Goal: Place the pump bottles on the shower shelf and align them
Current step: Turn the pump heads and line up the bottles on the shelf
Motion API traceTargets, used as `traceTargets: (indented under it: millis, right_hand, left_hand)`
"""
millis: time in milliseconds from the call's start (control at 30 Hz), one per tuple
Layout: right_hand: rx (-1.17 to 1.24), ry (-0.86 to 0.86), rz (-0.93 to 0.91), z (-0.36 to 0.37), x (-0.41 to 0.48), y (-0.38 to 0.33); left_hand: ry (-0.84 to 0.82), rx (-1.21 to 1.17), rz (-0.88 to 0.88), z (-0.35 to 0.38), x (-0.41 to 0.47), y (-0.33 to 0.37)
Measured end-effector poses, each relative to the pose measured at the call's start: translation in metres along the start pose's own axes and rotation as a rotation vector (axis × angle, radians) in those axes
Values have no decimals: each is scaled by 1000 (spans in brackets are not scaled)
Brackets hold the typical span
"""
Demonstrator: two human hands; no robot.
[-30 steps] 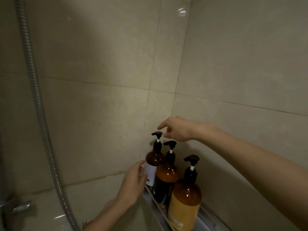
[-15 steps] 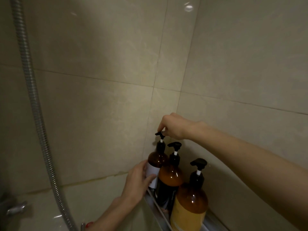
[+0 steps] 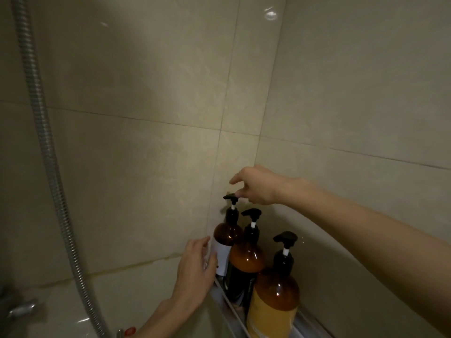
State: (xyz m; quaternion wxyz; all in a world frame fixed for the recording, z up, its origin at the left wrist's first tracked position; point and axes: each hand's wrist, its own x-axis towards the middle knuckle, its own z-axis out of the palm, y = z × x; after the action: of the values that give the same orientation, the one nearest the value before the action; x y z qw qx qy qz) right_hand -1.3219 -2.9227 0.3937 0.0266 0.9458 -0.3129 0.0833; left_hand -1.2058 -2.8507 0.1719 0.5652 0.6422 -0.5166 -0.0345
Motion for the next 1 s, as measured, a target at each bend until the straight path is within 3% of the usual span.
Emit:
traceTargets:
  millis: [300,433,533,1000]
  right_hand:
    - [116,-263,43,-20,-37,4]
    - [66,-193,47,-6,-36,4]
    - [78,-145,46,-2,-35,4]
    - [109,-84,3,4,-36,10]
  left_hand:
    - [-417,-286,-39,5,-25,26]
    - [-301,-240,-135,12,-25,26]
    - [-218,-163,-106,18,-30,25]
    - [-293,-171,-8,12,-19,23]
